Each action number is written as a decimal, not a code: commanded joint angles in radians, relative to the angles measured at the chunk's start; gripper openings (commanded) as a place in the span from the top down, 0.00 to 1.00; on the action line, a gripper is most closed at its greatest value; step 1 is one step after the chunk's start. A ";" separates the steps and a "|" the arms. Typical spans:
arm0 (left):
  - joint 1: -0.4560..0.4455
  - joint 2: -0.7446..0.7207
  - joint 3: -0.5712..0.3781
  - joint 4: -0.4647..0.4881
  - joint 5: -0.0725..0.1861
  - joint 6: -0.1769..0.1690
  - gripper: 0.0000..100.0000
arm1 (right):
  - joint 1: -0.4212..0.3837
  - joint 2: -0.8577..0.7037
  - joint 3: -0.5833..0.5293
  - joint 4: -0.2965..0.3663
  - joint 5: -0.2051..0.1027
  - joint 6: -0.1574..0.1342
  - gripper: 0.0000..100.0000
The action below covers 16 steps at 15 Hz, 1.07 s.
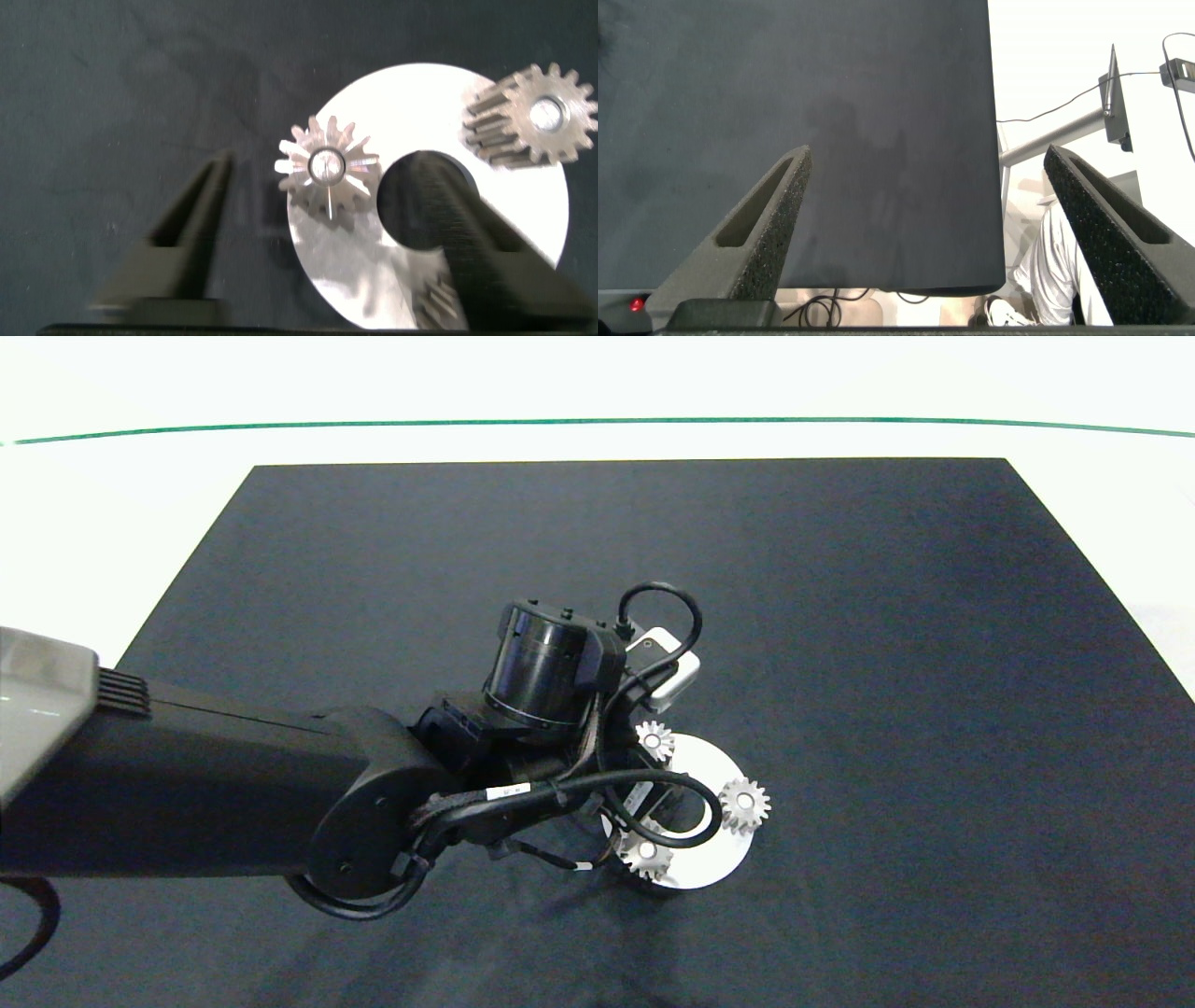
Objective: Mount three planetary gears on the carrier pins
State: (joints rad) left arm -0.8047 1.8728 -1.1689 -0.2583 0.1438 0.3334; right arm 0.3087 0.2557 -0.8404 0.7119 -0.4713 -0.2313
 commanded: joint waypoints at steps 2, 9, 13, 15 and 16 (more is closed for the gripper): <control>0.025 -0.245 -0.009 0.264 0.002 0.001 0.00 | 0.001 0.020 -0.005 0.003 -0.003 -0.002 0.00; 0.361 -0.880 0.112 0.789 -0.001 -0.017 0.00 | -0.039 0.045 0.024 0.004 -0.001 0.001 0.00; 0.760 -1.158 0.230 0.834 -0.046 -0.071 0.00 | -0.180 0.060 0.044 0.000 0.003 0.006 0.00; 0.771 -1.342 0.341 0.832 -0.049 -0.071 0.00 | -0.217 0.025 0.047 0.004 -0.001 0.007 0.00; 0.799 -1.422 0.382 0.832 -0.049 -0.076 0.00 | -0.237 -0.016 0.052 0.009 -0.001 0.007 0.00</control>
State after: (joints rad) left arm -0.0898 0.7389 -0.9298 0.5506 0.1053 0.2709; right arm 0.1049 0.2866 -0.7938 0.7134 -0.4681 -0.2228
